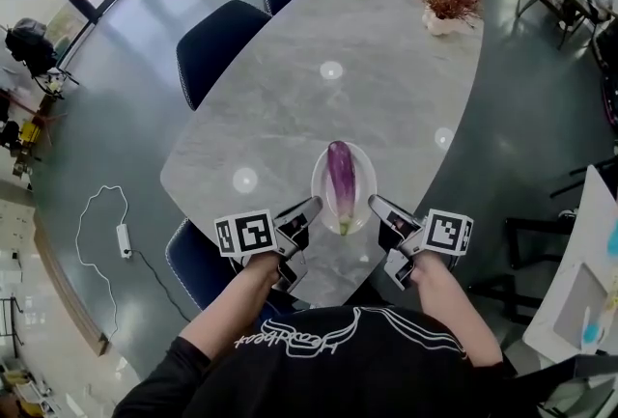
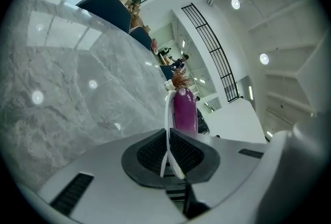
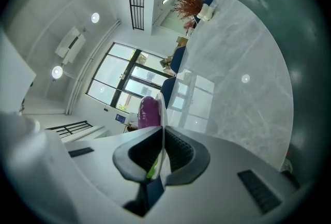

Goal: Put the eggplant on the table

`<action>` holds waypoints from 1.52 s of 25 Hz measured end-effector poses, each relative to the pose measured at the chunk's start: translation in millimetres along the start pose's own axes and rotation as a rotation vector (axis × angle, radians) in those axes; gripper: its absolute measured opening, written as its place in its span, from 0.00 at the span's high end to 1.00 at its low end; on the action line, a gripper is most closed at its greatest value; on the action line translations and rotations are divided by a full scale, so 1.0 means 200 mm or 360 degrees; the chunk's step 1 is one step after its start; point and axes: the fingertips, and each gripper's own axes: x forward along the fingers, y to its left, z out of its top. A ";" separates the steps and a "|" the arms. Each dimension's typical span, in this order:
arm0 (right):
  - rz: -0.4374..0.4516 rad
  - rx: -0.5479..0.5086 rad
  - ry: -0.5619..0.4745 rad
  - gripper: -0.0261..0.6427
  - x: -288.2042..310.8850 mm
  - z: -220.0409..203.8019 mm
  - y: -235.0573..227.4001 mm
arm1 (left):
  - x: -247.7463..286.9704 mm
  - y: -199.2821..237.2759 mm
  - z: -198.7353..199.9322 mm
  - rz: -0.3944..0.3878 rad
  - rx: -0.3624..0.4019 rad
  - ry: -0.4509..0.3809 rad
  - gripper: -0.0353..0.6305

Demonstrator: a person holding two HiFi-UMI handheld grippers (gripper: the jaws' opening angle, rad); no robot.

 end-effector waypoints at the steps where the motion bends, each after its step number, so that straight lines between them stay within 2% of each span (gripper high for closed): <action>1: -0.0028 -0.0004 0.0004 0.94 0.01 0.01 -0.03 | 0.02 0.03 0.00 0.0023 0.0003 0.0005 0.91; 3: -0.0131 -0.0009 0.0018 0.94 0.02 0.04 -0.12 | 0.06 0.07 0.01 0.0048 -0.0012 0.0012 0.91; 7: -0.0245 -0.0016 0.0055 0.94 0.04 0.07 -0.25 | 0.12 0.13 0.04 0.0066 -0.0052 0.0009 0.91; 15: -0.0300 0.0057 0.0118 0.94 0.13 0.09 -0.38 | 0.22 0.29 0.04 0.0158 -0.0142 0.0011 0.91; 18: -0.0368 0.0060 0.0177 0.94 0.16 0.07 -0.45 | 0.24 0.36 0.03 0.0215 -0.0169 0.0021 0.90; 22: -0.0453 0.0030 0.0283 0.93 0.18 0.05 -0.53 | 0.27 0.43 0.01 0.0289 -0.0151 0.0044 0.90; 28: -0.0533 0.0047 0.0339 0.94 0.20 0.03 -0.58 | 0.28 0.48 0.00 0.0342 -0.0153 0.0046 0.90; 38: -0.0578 -0.0001 0.0419 0.93 0.22 0.02 -0.60 | 0.29 0.52 0.00 0.0402 -0.0190 0.0013 0.90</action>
